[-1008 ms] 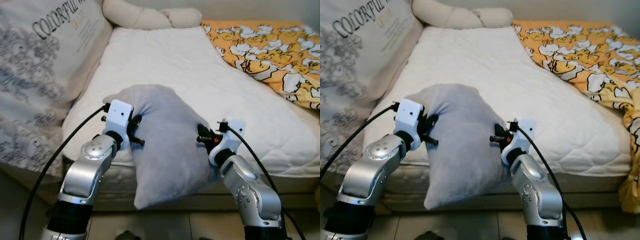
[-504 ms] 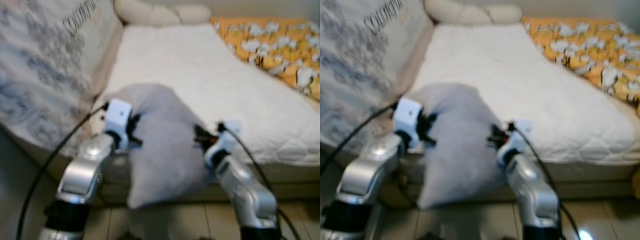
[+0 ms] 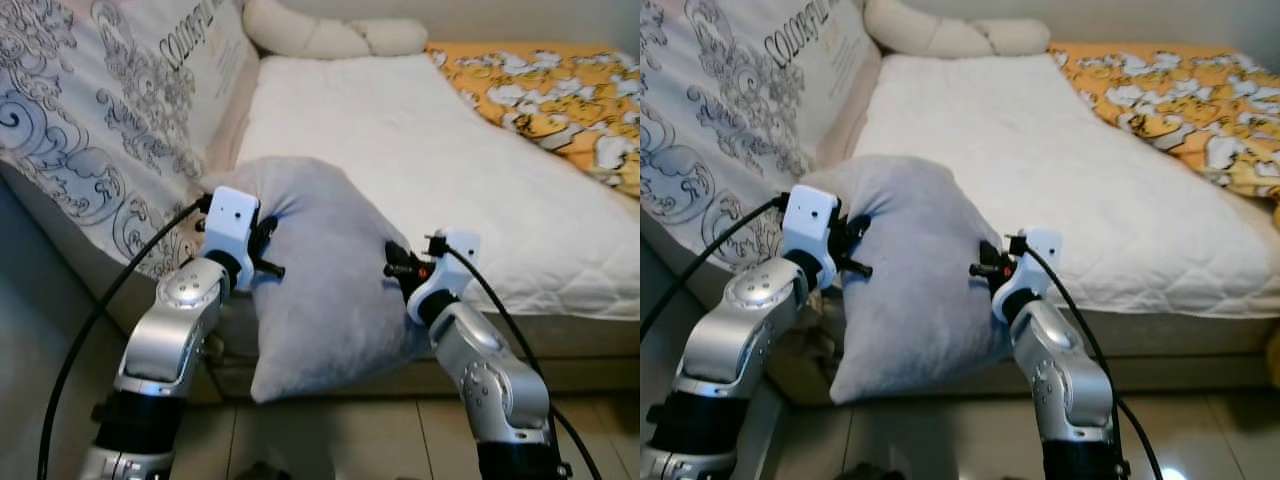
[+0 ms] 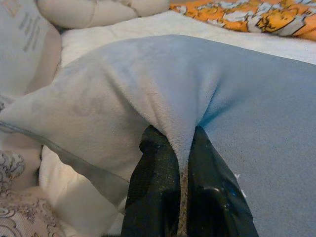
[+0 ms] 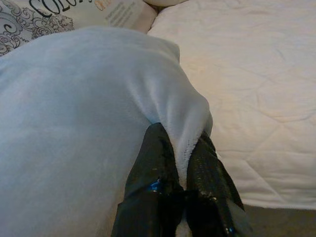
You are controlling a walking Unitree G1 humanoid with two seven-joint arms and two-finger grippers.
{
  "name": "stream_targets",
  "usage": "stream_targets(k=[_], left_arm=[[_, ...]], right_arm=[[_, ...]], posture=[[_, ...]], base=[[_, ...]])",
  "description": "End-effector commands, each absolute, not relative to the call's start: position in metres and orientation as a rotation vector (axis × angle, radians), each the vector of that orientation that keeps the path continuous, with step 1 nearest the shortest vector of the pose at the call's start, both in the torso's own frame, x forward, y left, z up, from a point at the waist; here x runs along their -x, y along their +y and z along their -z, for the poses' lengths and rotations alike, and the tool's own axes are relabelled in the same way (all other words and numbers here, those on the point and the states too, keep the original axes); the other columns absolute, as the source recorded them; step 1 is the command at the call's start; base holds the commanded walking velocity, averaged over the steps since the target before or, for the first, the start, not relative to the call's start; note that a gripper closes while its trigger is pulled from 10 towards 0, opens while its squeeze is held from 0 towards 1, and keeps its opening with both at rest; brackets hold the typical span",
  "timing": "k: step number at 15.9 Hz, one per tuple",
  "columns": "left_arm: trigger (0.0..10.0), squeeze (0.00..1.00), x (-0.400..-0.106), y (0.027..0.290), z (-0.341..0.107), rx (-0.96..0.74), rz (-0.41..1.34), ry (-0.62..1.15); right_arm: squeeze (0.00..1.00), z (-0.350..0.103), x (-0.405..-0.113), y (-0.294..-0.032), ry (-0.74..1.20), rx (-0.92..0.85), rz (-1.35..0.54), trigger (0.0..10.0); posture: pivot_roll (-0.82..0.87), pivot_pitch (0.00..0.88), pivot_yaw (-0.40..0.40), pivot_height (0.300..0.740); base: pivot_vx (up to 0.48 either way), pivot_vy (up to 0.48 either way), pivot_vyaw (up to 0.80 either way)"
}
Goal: Clean up the room
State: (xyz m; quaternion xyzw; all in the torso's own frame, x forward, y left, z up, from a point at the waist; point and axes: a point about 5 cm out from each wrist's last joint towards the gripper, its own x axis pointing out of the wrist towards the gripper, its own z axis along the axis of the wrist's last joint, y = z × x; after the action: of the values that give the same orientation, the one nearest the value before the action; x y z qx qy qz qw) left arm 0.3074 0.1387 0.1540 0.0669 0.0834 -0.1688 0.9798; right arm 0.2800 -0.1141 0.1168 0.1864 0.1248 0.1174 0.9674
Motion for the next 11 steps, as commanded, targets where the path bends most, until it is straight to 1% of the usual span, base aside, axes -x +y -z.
stream_targets(k=[1,11], left_arm=[[10.0,0.00,-0.3120,0.1426,-0.1664,-0.148,0.325,0.113],[10.0,0.00,-0.3118,0.1428,-0.1653,-0.165,0.326,0.108]], right_arm=[[0.00,-0.1209,-0.2842,-0.1170,0.222,-0.372,-0.230,10.0],[0.00,-0.1182,-0.2907,-0.1102,0.224,-0.366,-0.260,10.0]], posture=[[-0.02,0.000,0.012,0.740],[-0.01,0.000,0.001,0.740]], base=[[0.307,0.000,0.00],[0.306,0.000,0.00]])
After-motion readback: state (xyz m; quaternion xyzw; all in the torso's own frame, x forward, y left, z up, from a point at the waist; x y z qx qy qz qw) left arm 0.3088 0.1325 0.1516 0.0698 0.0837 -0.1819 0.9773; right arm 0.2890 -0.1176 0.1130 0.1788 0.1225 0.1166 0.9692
